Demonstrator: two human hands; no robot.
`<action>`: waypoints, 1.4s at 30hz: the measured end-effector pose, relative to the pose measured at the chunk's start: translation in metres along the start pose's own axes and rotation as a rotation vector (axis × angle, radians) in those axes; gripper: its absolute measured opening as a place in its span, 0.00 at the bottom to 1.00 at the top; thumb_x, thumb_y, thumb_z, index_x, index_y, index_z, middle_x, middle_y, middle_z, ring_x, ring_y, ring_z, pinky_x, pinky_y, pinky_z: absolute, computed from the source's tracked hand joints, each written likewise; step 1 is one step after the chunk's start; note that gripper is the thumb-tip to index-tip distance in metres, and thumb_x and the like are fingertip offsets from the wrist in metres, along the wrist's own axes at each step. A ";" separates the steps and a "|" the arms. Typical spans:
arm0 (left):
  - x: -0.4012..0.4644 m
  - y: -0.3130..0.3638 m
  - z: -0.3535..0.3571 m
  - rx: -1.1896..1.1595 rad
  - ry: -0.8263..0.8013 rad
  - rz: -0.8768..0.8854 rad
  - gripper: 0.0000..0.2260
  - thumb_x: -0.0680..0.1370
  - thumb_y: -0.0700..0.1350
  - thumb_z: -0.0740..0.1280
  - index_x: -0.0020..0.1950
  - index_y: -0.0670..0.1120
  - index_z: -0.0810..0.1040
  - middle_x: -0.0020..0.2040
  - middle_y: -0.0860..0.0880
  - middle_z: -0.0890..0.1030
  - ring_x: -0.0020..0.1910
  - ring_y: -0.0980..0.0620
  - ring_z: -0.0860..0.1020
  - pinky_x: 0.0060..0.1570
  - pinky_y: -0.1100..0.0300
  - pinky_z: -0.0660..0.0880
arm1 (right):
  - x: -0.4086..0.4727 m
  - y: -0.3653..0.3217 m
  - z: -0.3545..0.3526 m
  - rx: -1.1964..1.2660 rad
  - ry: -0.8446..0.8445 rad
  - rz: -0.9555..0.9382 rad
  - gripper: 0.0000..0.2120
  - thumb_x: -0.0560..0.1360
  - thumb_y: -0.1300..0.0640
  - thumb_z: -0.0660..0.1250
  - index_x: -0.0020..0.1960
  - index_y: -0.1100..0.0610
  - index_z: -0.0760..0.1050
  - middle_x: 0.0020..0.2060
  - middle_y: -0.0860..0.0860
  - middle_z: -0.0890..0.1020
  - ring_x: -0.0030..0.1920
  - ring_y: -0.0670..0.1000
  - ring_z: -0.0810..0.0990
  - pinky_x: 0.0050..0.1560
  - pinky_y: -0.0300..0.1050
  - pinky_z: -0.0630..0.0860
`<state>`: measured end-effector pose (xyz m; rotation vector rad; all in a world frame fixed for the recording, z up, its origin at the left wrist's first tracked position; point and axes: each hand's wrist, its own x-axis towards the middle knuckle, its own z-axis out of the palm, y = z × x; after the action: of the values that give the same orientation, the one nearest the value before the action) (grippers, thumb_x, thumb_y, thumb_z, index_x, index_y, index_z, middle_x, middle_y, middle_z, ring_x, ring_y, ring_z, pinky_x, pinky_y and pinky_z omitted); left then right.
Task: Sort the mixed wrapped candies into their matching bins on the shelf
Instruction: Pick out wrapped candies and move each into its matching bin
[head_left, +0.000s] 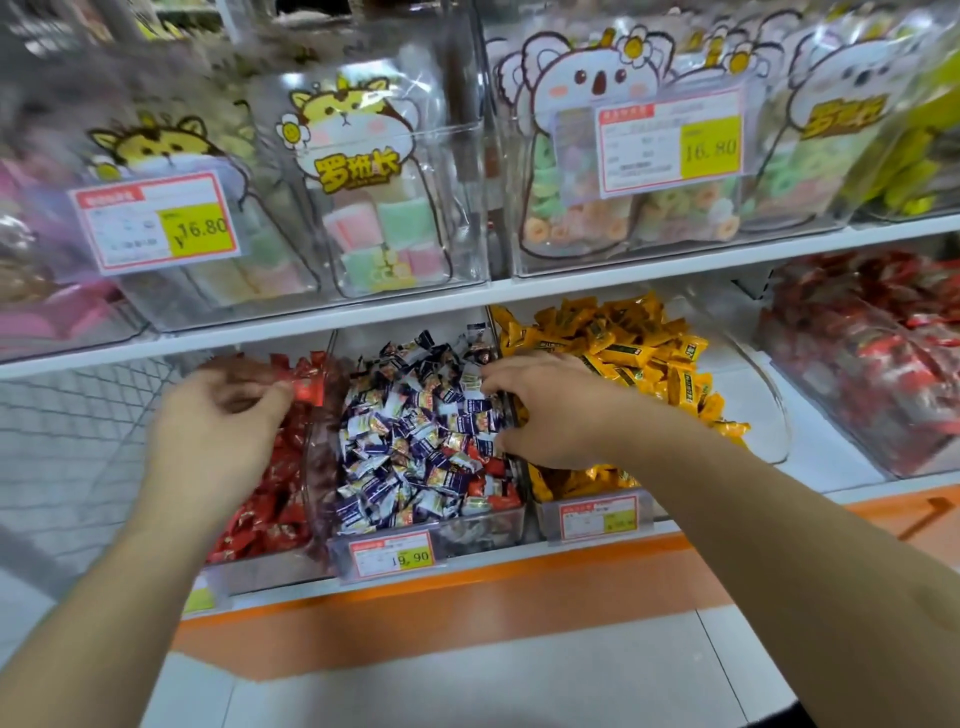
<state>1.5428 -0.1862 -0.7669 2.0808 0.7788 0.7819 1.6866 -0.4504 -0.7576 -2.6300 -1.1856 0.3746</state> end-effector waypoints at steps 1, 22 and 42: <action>0.003 -0.007 -0.005 0.102 0.007 0.014 0.05 0.78 0.45 0.74 0.52 0.47 0.82 0.46 0.49 0.86 0.48 0.48 0.84 0.53 0.52 0.80 | 0.000 0.000 0.000 0.000 0.001 0.001 0.32 0.80 0.46 0.69 0.81 0.46 0.62 0.82 0.42 0.57 0.82 0.50 0.49 0.81 0.55 0.42; -0.039 0.010 0.110 0.582 -0.665 0.537 0.10 0.77 0.47 0.76 0.58 0.55 0.86 0.60 0.57 0.80 0.56 0.54 0.80 0.60 0.55 0.77 | 0.001 0.003 0.002 0.036 0.029 -0.005 0.30 0.79 0.47 0.69 0.79 0.47 0.65 0.80 0.42 0.61 0.81 0.49 0.53 0.80 0.51 0.43; -0.044 0.023 0.092 0.507 -0.766 0.477 0.13 0.79 0.48 0.74 0.64 0.56 0.83 0.55 0.57 0.83 0.50 0.58 0.80 0.57 0.56 0.80 | 0.000 0.003 0.003 0.019 0.026 -0.019 0.29 0.80 0.48 0.68 0.79 0.47 0.65 0.81 0.42 0.60 0.81 0.48 0.52 0.80 0.53 0.44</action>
<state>1.5894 -0.2704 -0.8079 2.7851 0.0384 -0.0533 1.6877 -0.4519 -0.7609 -2.5981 -1.1916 0.3448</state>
